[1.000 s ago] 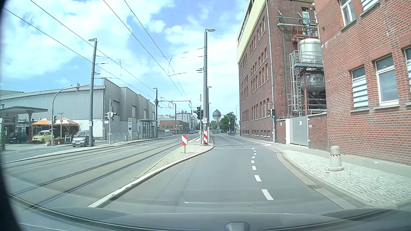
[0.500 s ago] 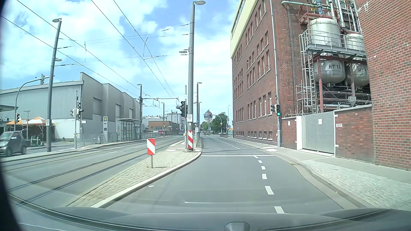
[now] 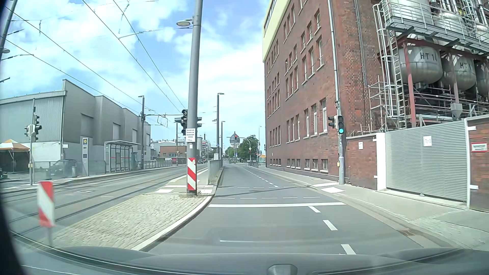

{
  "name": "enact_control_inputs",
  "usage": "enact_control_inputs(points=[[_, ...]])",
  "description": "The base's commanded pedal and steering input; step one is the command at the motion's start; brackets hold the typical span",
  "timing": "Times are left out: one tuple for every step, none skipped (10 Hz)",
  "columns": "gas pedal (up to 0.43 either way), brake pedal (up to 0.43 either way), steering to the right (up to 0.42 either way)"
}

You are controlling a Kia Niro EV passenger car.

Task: Follow the waypoints while adhering to traffic rules and regulations

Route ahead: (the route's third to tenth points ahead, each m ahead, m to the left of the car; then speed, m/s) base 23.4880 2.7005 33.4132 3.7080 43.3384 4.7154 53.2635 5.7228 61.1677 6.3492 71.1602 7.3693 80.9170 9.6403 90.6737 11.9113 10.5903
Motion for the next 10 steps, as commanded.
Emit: enact_control_inputs(points=[[0.000,0.024,0.010],[0.000,0.018,-0.001],[0.000,0.018,-0.012],[0.000,0.024,-0.020],[0.000,0.018,-0.027],[0.039,0.018,-0.031],[0.059,0.018,-0.032],[0.067,0.018,-0.032],[0.067,0.018,-0.032],[0.067,0.018,-0.031]])
